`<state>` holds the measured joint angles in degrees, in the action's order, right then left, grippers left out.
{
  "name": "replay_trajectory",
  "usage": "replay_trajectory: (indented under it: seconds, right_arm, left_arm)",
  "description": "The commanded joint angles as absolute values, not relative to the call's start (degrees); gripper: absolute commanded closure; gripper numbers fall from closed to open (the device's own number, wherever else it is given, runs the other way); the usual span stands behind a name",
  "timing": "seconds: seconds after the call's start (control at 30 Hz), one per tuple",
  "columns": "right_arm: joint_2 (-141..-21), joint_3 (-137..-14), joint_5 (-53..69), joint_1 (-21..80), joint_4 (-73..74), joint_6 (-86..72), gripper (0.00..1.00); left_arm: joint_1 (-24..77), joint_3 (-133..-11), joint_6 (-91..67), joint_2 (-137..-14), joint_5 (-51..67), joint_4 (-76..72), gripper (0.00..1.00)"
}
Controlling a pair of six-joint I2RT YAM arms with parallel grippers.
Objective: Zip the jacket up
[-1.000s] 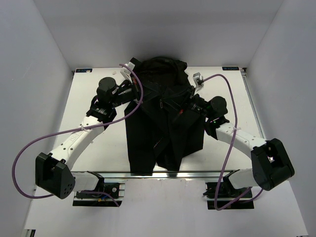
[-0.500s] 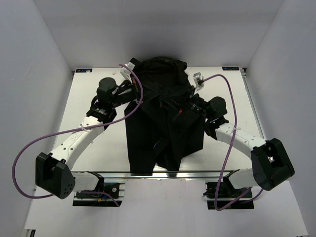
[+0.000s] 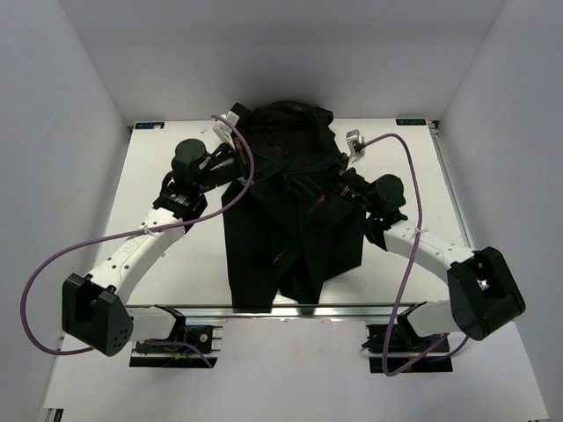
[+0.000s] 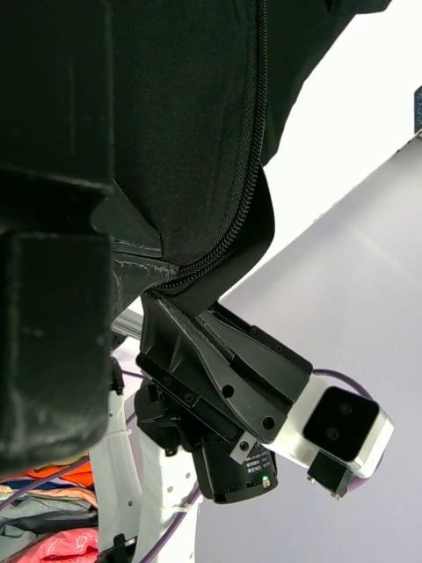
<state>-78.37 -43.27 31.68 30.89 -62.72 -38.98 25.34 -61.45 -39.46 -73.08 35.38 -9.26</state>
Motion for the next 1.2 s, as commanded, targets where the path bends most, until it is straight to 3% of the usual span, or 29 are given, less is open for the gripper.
replay_trajectory:
  seconds: [0.0,0.43,1.17]
  right_arm:
    - [-75.50,-43.59,31.55,31.11,-66.10,-38.32,1.00]
    - [-77.86,-45.44,36.73,31.11,-66.09,-41.39,1.00]
    - [-78.57,-46.32,31.99,31.03,-67.50,-42.10,1.00]
  left_arm:
    - [25.66,-61.09,-39.02,-69.52,34.80,-9.67,1.00]
    - [25.66,-60.64,-39.37,-69.08,34.89,-10.99,1.00]
    - [25.66,-61.79,-38.32,-70.22,36.47,-10.90,1.00]
